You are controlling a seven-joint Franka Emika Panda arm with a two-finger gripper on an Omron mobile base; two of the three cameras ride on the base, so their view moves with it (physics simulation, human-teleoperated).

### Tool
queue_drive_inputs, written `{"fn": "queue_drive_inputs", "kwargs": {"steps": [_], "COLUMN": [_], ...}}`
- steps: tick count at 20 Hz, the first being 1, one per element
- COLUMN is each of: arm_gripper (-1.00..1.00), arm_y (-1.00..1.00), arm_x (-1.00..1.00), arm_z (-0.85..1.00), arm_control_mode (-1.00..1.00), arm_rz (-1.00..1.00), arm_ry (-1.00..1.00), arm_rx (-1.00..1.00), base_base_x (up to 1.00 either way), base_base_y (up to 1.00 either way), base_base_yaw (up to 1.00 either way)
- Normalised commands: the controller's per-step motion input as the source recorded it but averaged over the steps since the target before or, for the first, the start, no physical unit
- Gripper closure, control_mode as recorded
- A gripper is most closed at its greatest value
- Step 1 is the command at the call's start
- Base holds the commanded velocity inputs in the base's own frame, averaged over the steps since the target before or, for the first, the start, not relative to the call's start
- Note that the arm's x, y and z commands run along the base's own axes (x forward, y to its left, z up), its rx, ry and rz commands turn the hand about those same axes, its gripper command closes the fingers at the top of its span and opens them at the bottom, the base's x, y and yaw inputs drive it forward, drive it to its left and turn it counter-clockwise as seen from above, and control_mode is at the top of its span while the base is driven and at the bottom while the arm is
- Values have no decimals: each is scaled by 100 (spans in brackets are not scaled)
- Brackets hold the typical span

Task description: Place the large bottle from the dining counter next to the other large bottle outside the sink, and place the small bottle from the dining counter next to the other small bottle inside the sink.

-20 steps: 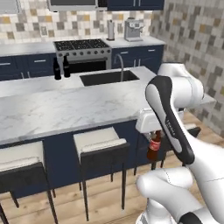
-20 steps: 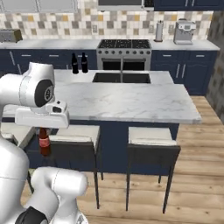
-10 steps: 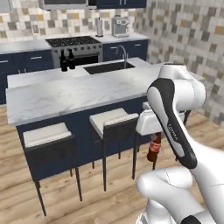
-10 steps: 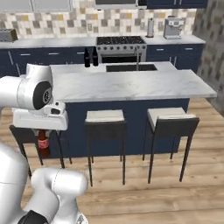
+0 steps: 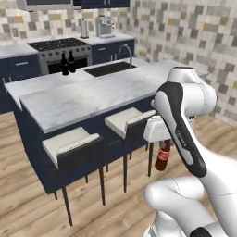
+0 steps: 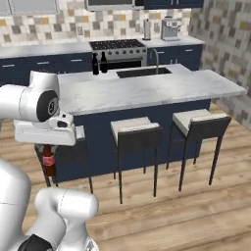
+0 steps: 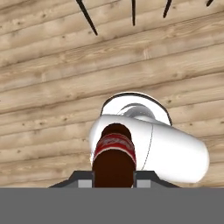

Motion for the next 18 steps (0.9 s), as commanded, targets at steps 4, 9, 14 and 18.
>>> {"fn": "queue_drive_inputs", "kwargs": {"steps": [4, 9, 14, 18], "arm_gripper": [100, 100, 100, 100], "arm_y": [0, 0, 0, 0], "arm_x": [0, 0, 0, 0], "arm_z": [0, 0, 0, 0], "arm_control_mode": [100, 100, 100, 100], "arm_rz": [0, 0, 0, 0], "arm_ry": [0, 0, 0, 0], "arm_rx": [0, 0, 0, 0], "base_base_x": [13, 37, 36, 34], "base_base_y": [100, 100, 100, 100], "base_base_yaw": [-31, -31, -30, -33]}}
